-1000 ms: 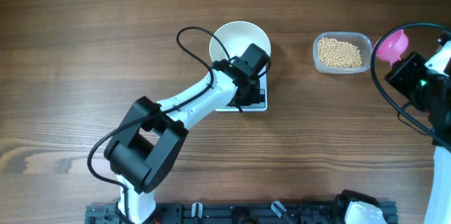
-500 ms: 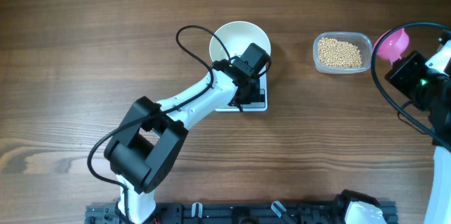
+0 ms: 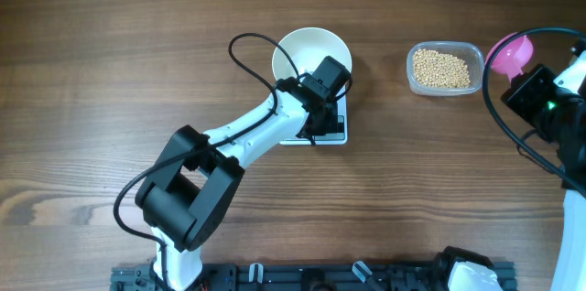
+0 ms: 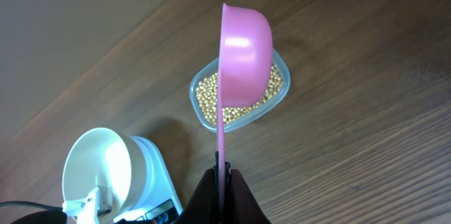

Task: Scoop item into bowl and weigh 150g on scale

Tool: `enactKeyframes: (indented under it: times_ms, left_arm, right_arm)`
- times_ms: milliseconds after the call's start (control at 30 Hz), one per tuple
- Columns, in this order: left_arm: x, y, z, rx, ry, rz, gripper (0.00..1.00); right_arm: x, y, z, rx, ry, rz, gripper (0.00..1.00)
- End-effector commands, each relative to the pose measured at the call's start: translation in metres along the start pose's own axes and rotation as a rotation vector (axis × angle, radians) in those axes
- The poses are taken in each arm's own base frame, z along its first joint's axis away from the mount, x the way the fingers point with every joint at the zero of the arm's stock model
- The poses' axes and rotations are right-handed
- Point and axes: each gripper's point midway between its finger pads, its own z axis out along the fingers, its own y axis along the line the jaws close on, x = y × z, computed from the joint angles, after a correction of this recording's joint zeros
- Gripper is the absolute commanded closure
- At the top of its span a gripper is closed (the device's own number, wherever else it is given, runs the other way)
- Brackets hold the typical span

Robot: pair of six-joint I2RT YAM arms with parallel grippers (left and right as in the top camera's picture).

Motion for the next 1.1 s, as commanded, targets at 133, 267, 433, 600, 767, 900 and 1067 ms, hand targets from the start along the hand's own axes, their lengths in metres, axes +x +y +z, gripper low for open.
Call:
enactKeyframes:
  times_ms: [133, 267, 433, 600, 767, 900, 1067]
  left_arm:
    - [0.005, 0.000, 0.005, 0.000, 0.021, 0.025, 0.96]
    - [0.008, -0.002, 0.006, 0.010, 0.036, 0.024, 0.96]
    - [0.011, 0.000, 0.012, 0.000, 0.052, 0.025, 0.96]
    - [0.012, 0.001, 0.013, -0.002, 0.055, 0.025, 0.96]
    - [0.012, 0.001, 0.013, -0.003, 0.054, 0.025, 0.96]
    - [0.010, 0.001, 0.015, -0.003, 0.049, 0.025, 0.96]
    - [0.011, 0.001, 0.016, -0.005, 0.051, 0.025, 0.96]
  right_arm:
    - [-0.009, 0.007, -0.009, -0.030, -0.036, -0.001, 0.96]
    - [-0.010, 0.007, -0.009, -0.031, -0.039, -0.001, 0.96]
    - [-0.010, 0.007, -0.009, -0.032, -0.041, -0.002, 0.96]
    - [-0.011, 0.008, -0.009, -0.034, -0.045, -0.003, 0.96]
    - [-0.011, 0.008, -0.009, -0.035, -0.047, -0.004, 0.96]
    - [-0.011, 0.008, -0.009, -0.035, -0.047, -0.005, 0.95]
    - [-0.011, 0.008, -0.009, -0.034, -0.046, -0.005, 0.96]
